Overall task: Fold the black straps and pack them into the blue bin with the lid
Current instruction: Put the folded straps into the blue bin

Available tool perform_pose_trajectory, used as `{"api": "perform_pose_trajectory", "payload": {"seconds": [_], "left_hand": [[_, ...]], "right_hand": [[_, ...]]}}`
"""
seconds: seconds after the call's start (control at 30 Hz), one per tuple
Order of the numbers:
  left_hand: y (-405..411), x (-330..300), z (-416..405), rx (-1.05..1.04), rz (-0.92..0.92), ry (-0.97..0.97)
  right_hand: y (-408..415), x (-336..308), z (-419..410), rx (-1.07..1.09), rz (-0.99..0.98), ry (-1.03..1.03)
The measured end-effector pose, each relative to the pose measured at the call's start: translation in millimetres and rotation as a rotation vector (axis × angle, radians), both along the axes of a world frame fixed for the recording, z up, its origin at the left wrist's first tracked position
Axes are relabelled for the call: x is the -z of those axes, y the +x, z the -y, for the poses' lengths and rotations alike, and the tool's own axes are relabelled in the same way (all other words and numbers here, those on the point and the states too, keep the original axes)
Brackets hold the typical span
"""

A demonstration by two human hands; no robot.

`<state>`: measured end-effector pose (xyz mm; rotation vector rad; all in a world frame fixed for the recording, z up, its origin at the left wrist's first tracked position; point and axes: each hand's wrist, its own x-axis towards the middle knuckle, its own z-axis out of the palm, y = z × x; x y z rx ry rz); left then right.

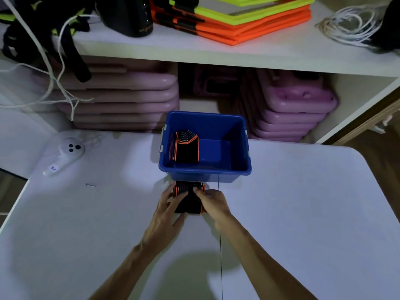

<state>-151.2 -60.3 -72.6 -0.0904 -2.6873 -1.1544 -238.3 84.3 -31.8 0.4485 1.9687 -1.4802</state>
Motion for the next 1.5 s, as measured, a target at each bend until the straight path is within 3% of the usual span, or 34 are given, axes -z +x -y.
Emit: {"api": "perform_pose_trajectory", "payload": {"seconds": [0.2, 0.47, 0.57, 0.67, 0.87, 1.17, 1.33, 1.5], "left_hand": [[4, -16, -6, -0.030, -0.077, 0.022], [1, -83, 6, -0.022, -0.169, 0.017], [-34, -96, 26, -0.193, -0.163, -0.078], [-79, -91, 40, -0.247, -0.036, -0.282], [-142, -75, 45, -0.165, 0.156, -0.435], [-143, -60, 41, -0.163, 0.107, -0.261], [-143, -55, 42, -0.161, 0.090, -0.246], [-143, -57, 40, -0.157, 0.078, -0.198]], "right_hand": [[6, -15, -17, 0.066, 0.102, -0.226], [15, -66, -43, 0.069, -0.058, -0.321], [14, -83, -47, 0.089, -0.184, -0.278], [2, -98, -46, 0.144, -0.315, -0.255], [-70, -94, -25, 0.178, -0.456, -0.038], [-134, -63, 22, -0.102, -0.406, 0.434], [-156, -40, 29, -0.041, -0.263, 0.402], [-166, -27, 20, -0.152, -0.243, 0.519]]}}
